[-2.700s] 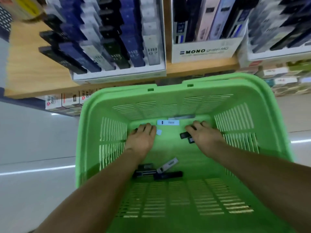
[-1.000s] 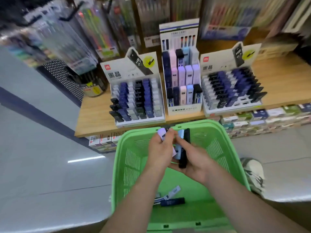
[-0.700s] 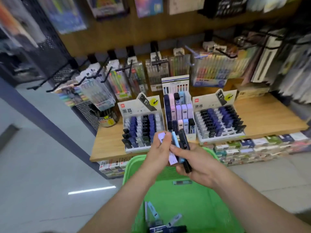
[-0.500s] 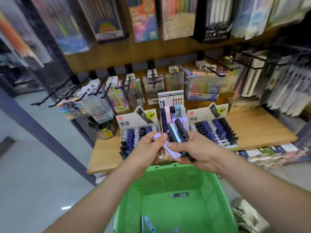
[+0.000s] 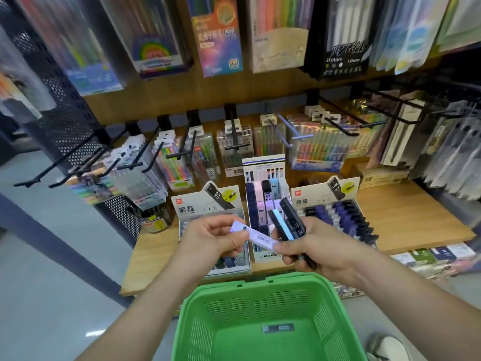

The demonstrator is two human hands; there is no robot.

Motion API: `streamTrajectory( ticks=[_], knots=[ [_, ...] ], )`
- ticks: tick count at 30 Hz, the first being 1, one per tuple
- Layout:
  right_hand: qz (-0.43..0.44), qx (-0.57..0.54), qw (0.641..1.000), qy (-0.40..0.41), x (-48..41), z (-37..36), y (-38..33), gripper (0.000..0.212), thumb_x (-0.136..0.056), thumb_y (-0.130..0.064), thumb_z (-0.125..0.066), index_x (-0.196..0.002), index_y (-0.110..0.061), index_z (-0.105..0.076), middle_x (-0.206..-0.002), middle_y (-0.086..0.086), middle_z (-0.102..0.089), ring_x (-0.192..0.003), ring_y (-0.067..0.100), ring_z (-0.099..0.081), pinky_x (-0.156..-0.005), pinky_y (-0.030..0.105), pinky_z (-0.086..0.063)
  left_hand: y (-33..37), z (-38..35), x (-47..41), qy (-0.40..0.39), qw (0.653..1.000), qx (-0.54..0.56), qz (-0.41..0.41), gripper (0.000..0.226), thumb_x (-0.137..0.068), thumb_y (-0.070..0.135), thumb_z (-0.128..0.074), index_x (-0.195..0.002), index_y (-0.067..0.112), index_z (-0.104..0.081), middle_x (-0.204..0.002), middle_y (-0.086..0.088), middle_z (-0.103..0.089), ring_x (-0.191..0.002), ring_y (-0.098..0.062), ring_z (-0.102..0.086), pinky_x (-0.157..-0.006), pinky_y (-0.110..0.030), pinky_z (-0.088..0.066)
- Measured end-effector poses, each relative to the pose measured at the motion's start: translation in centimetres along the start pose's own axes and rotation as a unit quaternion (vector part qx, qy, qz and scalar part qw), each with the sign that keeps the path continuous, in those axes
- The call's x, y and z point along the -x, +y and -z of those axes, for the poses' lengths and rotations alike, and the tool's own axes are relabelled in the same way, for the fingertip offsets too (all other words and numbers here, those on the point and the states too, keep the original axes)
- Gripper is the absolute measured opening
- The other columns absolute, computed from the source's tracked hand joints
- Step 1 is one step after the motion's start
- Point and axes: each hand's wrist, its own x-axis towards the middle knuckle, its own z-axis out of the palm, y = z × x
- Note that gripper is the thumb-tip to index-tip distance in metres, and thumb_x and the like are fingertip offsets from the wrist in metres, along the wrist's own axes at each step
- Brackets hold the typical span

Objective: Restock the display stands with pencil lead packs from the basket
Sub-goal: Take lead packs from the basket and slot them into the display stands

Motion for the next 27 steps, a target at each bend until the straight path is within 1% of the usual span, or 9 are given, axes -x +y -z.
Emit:
streamTrajectory(
  ticks=[2,4,7,10,13,15,18,22,27],
  knots=[
    [-0.005,0.041,0.999,0.022,-0.4,0.6,0.3,0.022,-0.083,0.004,-0.071,-0.099,-0.007,-0.061,-0.064,0.002,-0.062,-0.054,0.012,-0.053,-0.042,0.019,-0.038,-0.4,-0.4,-0.6,-0.02,0.999,0.02,0.025,0.024,-0.07,0.013,-0.075,-0.094,0.011,-0.075,-0.078,-0.016,-0.072,-0.063,-0.018,-0.066,-0.058,-0.021,-0.055],
    [-0.018,0.089,0.995,0.036,-0.7,1.4,0.3,0.021,-0.084,-0.004,-0.074,-0.098,-0.013,-0.061,-0.066,0.002,-0.063,-0.053,0.012,-0.051,-0.043,0.021,-0.036,-0.8,-1.1,-1.2,-0.021,0.999,0.015,0.036,0.016,-0.081,0.004,-0.071,-0.094,0.012,-0.075,-0.079,-0.015,-0.073,-0.066,-0.018,-0.068,-0.06,-0.021,-0.055],
    [-0.016,0.158,0.984,0.076,-0.9,3.3,-0.2,0.018,-0.088,-0.025,-0.074,-0.099,-0.018,-0.062,-0.067,-0.001,-0.067,-0.052,0.011,-0.05,-0.044,0.022,-0.037,-1.2,-1.8,-2.6,-0.005,0.999,-0.006,0.033,0.02,-0.086,-0.003,-0.064,-0.092,0.013,-0.075,-0.083,-0.012,-0.074,-0.072,-0.021,-0.071,-0.065,-0.022,-0.056],
    [-0.001,0.163,0.978,0.128,-1.3,5.3,-1.2,0.024,-0.092,-0.038,-0.066,-0.102,-0.018,-0.058,-0.063,0.001,-0.068,-0.048,0.01,-0.055,-0.042,0.022,-0.037,-0.9,-1.9,-4.8,0.026,0.998,-0.049,0.007,0.021,-0.086,-0.005,-0.063,-0.095,0.011,-0.074,-0.081,-0.01,-0.075,-0.074,-0.019,-0.071,-0.068,-0.021,-0.057],
    [0.01,0.12,0.979,0.167,-1.8,6.6,-2.1,0.023,-0.095,-0.036,-0.062,-0.104,-0.016,-0.056,-0.061,0.003,-0.068,-0.048,0.014,-0.061,-0.041,0.023,-0.036,-1.1,-2.4,-7.4,0.045,0.987,-0.15,-0.023,0.016,-0.086,0.004,-0.067,-0.094,0.017,-0.071,-0.079,-0.007,-0.073,-0.069,-0.016,-0.07,-0.072,-0.029,-0.059],
    [0.014,0.085,0.979,0.184,-2.1,7.1,-2.5,0.016,-0.096,-0.032,-0.062,-0.103,-0.018,-0.056,-0.059,0.001,-0.067,-0.048,0.013,-0.062,-0.04,0.022,-0.033,-1.8,-2.9,-9.1,0.066,0.969,-0.234,-0.04,0.014,-0.084,0.01,-0.071,-0.089,0.022,-0.067,-0.076,-0.002,-0.072,-0.067,-0.013,-0.07,-0.073,-0.033,-0.058],
    [0.024,0.047,0.979,0.197,-2.4,7.5,-3.0,0.011,-0.097,-0.026,-0.061,-0.1,-0.016,-0.058,-0.054,-0.003,-0.064,-0.047,0.011,-0.062,-0.036,0.018,-0.031,-3.0,-3.8,-11.2,0.09,0.931,-0.344,-0.08,0.009,-0.082,0.019,-0.074,-0.09,0.023,-0.069,-0.078,0.009,-0.068,-0.073,-0.006,-0.065,-0.074,-0.027,-0.055],
    [0.032,0.031,0.98,0.195,-2.6,7.7,-3.3,0.013,-0.096,-0.026,-0.062,-0.102,-0.015,-0.058,-0.054,-0.004,-0.063,-0.049,0.011,-0.062,-0.036,0.018,-0.032,-4.5,-5.4,-13.3,0.08,0.905,-0.397,-0.13,0.013,-0.084,0.02,-0.072,-0.097,0.017,-0.073,-0.085,0.005,-0.071,-0.077,-0.006,-0.063,-0.079,-0.024,-0.054],
    [0.034,0.023,0.98,0.193,-2.6,7.5,-3.5,0.011,-0.095,-0.027,-0.064,-0.099,-0.018,-0.059,-0.058,-0.003,-0.063,-0.05,0.012,-0.063,-0.035,0.018,-0.033,-5.7,-6.7,-14.2,0.047,0.87,-0.468,-0.152,0.019,-0.089,0.024,-0.066,-0.106,0.017,-0.072,-0.095,0.0,-0.073,-0.082,-0.013,-0.065,-0.081,-0.03,-0.054]
  ],
)
